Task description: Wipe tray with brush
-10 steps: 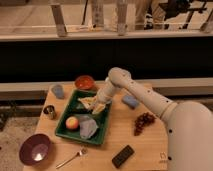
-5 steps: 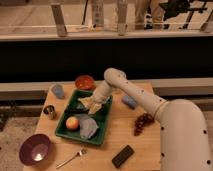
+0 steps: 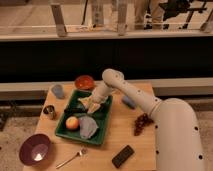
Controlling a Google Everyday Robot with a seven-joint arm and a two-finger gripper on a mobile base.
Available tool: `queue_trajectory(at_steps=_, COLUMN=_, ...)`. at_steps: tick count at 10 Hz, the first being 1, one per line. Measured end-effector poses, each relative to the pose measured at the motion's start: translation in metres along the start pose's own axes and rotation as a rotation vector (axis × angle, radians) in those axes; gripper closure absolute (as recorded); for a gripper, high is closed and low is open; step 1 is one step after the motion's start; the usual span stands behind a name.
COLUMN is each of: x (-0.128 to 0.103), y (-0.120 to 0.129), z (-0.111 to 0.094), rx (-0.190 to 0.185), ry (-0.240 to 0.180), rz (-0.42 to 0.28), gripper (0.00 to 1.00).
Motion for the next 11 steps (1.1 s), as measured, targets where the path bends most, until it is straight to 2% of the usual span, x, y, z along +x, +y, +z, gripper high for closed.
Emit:
queue_trajectory(at_steps=3, x=-0.028, y=-0.005, z=0.015, rx=-0.014, ry=-0.019, rz=-0.065, gripper=1.00)
queue_trajectory(at_steps=6, x=-0.044, y=0.013, z=0.025, rx=-0.057, ry=-0.065, rz=-0.098, gripper=1.00)
queue_trajectory(at_steps=9, x=-0.037, y=0.043, z=0.012, rx=-0.052, ry=-0.093, rz=-0.088, gripper=1.00)
queue_trajectory(at_steps=11, x=-0.025, y=0.070, z=-0.006, rx=-0.038, ry=-0.098, rz=-0.072, gripper=1.00)
